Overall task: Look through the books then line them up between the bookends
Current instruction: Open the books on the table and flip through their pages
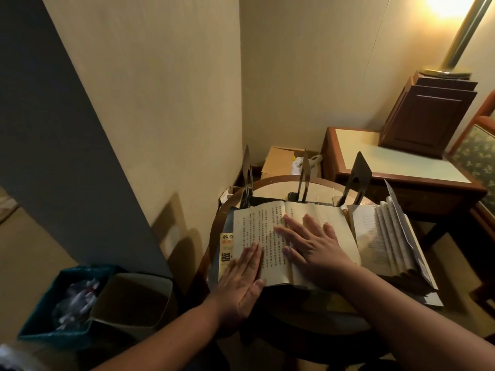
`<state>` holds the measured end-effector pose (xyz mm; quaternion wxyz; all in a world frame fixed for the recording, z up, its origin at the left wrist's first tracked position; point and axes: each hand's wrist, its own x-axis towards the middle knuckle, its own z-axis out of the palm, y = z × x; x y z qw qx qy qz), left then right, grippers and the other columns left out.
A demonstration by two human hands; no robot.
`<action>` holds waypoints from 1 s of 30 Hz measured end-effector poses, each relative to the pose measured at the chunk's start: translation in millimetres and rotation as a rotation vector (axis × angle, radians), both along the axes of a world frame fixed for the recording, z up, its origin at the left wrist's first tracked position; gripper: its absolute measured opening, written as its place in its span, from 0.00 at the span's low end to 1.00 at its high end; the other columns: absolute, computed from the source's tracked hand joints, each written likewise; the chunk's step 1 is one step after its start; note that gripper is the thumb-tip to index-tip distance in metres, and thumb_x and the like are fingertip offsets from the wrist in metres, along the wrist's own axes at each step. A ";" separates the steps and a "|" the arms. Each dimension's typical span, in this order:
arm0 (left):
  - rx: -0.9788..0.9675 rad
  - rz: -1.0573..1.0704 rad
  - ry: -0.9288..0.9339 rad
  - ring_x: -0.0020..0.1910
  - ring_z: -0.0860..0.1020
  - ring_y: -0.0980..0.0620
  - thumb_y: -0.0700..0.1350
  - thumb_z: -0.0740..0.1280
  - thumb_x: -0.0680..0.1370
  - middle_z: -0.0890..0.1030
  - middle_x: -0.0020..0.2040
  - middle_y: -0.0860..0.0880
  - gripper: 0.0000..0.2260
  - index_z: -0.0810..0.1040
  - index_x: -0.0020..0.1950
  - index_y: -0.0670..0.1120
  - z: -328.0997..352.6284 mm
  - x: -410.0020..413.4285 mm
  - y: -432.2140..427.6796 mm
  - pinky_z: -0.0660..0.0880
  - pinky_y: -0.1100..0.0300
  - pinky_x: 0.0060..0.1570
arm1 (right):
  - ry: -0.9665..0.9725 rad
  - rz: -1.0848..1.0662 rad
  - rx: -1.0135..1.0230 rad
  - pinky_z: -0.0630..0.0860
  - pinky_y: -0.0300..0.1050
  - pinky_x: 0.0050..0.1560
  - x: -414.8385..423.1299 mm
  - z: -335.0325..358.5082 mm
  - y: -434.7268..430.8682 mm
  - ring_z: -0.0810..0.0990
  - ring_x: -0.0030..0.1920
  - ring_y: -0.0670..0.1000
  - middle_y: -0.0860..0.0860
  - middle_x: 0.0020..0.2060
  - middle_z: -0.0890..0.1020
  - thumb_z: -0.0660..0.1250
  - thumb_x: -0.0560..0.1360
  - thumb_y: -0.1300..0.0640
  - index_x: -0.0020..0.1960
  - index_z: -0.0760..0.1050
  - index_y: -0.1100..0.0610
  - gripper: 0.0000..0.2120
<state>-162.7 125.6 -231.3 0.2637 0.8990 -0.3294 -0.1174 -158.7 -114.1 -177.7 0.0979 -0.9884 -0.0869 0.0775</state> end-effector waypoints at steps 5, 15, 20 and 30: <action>0.078 -0.003 0.015 0.75 0.30 0.62 0.60 0.41 0.80 0.31 0.78 0.59 0.29 0.31 0.77 0.57 5.4 18.5 -1.8 0.36 0.52 0.77 | 0.006 -0.011 -0.012 0.30 0.66 0.74 -1.3 2.1 2.0 0.28 0.76 0.52 0.34 0.76 0.34 0.41 0.80 0.31 0.75 0.37 0.27 0.26; 0.088 0.148 0.107 0.79 0.39 0.53 0.56 0.42 0.84 0.41 0.81 0.54 0.25 0.38 0.80 0.53 24.5 112.8 -50.4 0.36 0.52 0.72 | 0.006 -0.013 -0.024 0.31 0.65 0.75 1.4 -0.5 0.3 0.28 0.76 0.53 0.34 0.76 0.33 0.39 0.78 0.30 0.75 0.37 0.27 0.27; 0.086 0.168 0.097 0.79 0.40 0.51 0.56 0.44 0.84 0.40 0.81 0.52 0.27 0.37 0.80 0.52 24.7 122.2 -60.2 0.38 0.47 0.76 | 0.003 -0.020 -0.022 0.30 0.65 0.75 2.5 -1.6 -0.4 0.27 0.76 0.53 0.34 0.76 0.33 0.39 0.78 0.30 0.75 0.37 0.27 0.27; -0.041 0.098 -0.079 0.76 0.32 0.60 0.61 0.41 0.81 0.33 0.79 0.57 0.29 0.33 0.79 0.55 -3.3 39.3 -34.0 0.35 0.56 0.75 | 0.000 -0.003 -0.030 0.32 0.65 0.75 1.4 -2.7 -0.1 0.27 0.76 0.52 0.35 0.76 0.33 0.39 0.79 0.31 0.75 0.34 0.28 0.26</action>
